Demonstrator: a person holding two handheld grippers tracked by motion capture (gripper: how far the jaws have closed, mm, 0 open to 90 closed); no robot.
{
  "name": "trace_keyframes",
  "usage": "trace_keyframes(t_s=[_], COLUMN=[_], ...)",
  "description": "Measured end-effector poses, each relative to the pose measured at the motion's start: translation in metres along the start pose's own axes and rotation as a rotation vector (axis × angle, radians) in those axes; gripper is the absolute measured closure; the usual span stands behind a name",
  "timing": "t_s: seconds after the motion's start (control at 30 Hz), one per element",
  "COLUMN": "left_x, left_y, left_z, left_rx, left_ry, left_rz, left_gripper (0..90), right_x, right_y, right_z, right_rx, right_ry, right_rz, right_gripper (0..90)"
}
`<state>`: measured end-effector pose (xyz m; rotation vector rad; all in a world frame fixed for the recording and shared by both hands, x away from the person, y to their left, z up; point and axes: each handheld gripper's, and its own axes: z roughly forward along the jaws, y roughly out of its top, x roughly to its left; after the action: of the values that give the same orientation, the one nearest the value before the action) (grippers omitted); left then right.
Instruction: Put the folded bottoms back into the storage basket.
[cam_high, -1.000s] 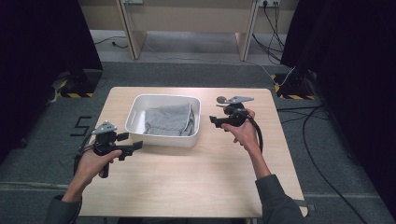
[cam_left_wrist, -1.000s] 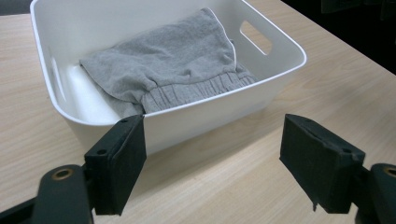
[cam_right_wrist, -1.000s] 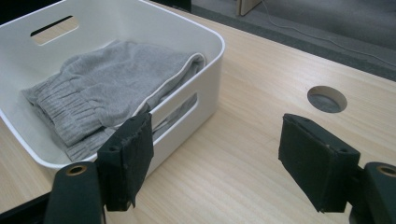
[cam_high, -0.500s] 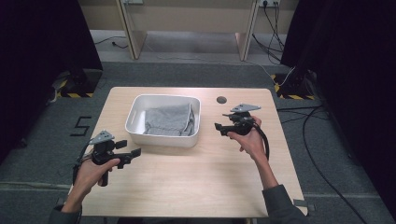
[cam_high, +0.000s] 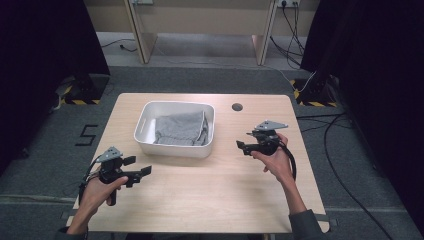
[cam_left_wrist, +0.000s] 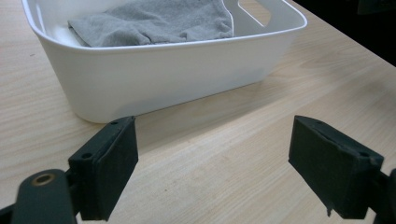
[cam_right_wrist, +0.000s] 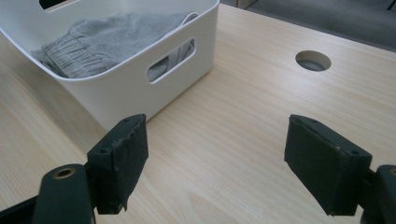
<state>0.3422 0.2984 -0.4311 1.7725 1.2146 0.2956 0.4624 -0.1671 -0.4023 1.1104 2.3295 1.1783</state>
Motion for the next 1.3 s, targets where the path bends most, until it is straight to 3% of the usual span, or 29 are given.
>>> trace_keyframes(t_s=[0.17,0.67,1.3], left_x=[0.000,-0.007,-0.009], left_y=[-0.006,-0.030,-0.057], left_z=[-0.002,0.008,0.012], left_rx=[0.003,0.056,0.104], left_ry=[0.008,0.006,0.011], left_rz=[0.003,0.033,0.047], left_gripper=[15.3,15.4,15.4], right_x=[-0.003,-0.007,0.001], right_y=[-0.009,-0.039,-0.068], right_z=[-0.008,-0.024,-0.036], right_rx=[0.007,0.007,0.014], right_ry=[-0.034,-0.037,-0.063], right_rz=[-0.014,0.021,0.010], right_gripper=[21.9,21.5,20.2])
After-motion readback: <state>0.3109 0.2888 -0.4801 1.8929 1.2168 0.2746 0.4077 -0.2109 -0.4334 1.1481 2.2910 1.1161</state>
